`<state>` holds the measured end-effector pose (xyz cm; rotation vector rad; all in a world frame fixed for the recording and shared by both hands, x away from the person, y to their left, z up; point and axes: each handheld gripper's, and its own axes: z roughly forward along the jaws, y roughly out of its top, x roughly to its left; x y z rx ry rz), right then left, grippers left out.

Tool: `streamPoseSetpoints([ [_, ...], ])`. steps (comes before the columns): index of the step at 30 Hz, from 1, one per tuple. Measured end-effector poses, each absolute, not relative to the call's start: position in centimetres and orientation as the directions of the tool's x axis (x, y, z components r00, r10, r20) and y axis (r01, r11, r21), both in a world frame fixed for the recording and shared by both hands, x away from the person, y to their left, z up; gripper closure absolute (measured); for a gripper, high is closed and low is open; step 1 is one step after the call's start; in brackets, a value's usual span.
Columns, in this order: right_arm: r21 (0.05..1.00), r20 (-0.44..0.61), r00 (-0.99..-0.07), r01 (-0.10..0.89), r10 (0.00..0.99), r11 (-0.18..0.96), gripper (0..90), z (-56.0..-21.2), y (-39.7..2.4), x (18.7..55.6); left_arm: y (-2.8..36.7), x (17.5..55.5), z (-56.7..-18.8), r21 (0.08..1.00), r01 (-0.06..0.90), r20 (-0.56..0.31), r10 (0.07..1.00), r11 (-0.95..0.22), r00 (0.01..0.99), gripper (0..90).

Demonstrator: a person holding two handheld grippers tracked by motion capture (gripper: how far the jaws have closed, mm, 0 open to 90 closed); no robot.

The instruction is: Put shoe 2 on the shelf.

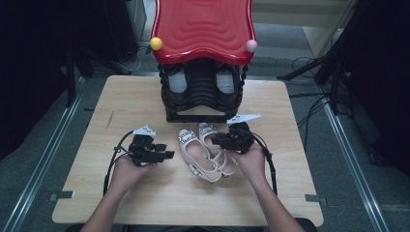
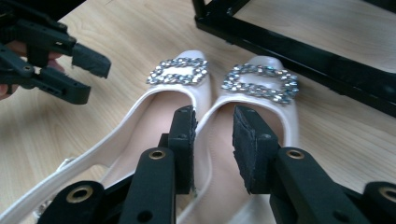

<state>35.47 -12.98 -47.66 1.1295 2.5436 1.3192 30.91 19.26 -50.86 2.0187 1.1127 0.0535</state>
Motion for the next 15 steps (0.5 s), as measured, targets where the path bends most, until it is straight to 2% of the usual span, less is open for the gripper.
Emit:
streamPoseSetpoints([
  [15, 0.689, 0.248, -0.754, 0.579, 0.609, 0.436, 67.4, -48.3, -10.4, 34.6, 19.6, 31.0, -50.9, 0.671, 0.686, -0.311, 0.733, -0.282, 0.605, 46.9],
])
